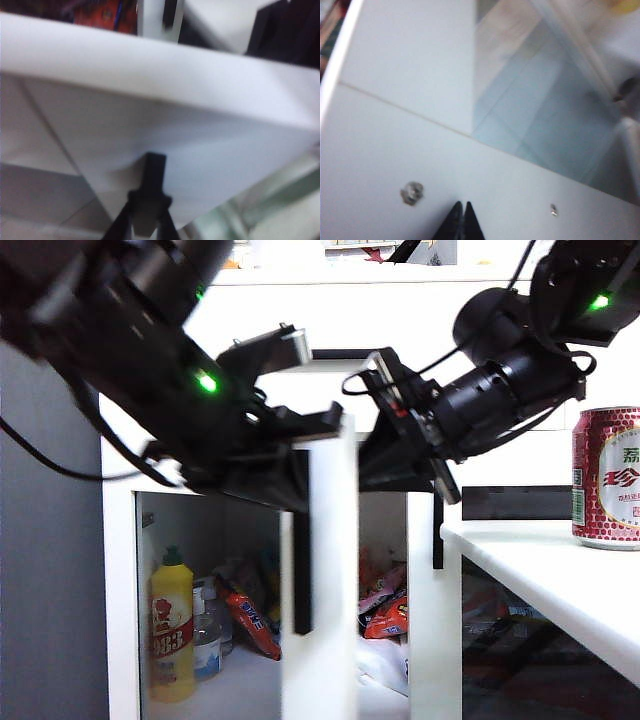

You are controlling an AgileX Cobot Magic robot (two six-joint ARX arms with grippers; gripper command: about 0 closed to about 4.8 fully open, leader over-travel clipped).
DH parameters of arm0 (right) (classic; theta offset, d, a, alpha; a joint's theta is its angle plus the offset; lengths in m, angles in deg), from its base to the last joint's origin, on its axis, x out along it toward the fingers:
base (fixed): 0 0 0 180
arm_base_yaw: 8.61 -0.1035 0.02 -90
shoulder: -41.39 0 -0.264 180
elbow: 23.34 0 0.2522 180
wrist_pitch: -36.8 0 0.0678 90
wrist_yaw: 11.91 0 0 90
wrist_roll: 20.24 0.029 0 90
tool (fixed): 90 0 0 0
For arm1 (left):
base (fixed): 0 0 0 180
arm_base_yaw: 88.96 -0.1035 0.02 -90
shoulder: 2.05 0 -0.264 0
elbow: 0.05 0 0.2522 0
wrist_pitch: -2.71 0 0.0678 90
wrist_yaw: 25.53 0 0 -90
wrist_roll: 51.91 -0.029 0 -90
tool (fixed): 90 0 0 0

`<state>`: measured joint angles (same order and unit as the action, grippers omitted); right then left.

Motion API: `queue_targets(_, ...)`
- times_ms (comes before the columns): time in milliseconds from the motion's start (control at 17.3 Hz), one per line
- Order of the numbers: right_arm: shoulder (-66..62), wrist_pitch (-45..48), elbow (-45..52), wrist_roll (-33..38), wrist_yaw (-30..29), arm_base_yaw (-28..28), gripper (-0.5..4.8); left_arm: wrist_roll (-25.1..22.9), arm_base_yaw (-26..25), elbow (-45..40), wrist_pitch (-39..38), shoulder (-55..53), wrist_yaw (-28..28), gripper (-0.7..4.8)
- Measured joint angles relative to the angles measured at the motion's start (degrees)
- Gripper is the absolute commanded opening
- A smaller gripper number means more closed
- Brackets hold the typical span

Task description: Open the left door of the white cabinet, pick up a can of beverage from the table on the right, place it inside the cabinet, and finally close the cabinet door.

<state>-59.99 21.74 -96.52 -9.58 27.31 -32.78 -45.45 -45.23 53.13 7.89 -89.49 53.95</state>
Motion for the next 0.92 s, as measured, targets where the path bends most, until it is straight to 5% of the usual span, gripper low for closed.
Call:
queue_targets(115,0.00,-0.31,0.00,0.13,-1.81,-1.75,-0.02,-1.86,0.00,0.00,-8.79,4.48,0.09,-0.04)
queue_targets(173,0.00,-0.37,0.02,0.15,-3.21,-2.82,-0.02,-3.13,-0.02,0.00,-14.16,7.02,0.26,0.52)
queue_targets(231,0.00,-0.46,0.04,0.11,-3.56,-3.87,-0.02,-4.13,-0.04,0.00,-17.79,8.74,0.31,3.12)
queue_targets(288,0.00,-0.50,0.07,0.09,-3.72,-4.50,-0.02,-4.98,-0.07,0.00,-19.71,9.53,-0.11,4.79)
queue_targets(519,0.00,-0.28,0.11,0.09,-4.11,-4.52,-0.02,-6.60,-0.85,0.28,-20.24,9.81,-4.68,4.79)
queue_targets(692,-0.02,-0.31,0.11,-0.02,-7.26,-5.62,-0.02,-9.07,-1.03,0.33,-27.96,14.51,-4.70,4.79)
queue_targets(923,-0.02,-0.33,0.13,-0.04,-8.00,-5.90,-0.02,-5.49,-1.31,0.57,-49.92,31.36,7.91,4.79)
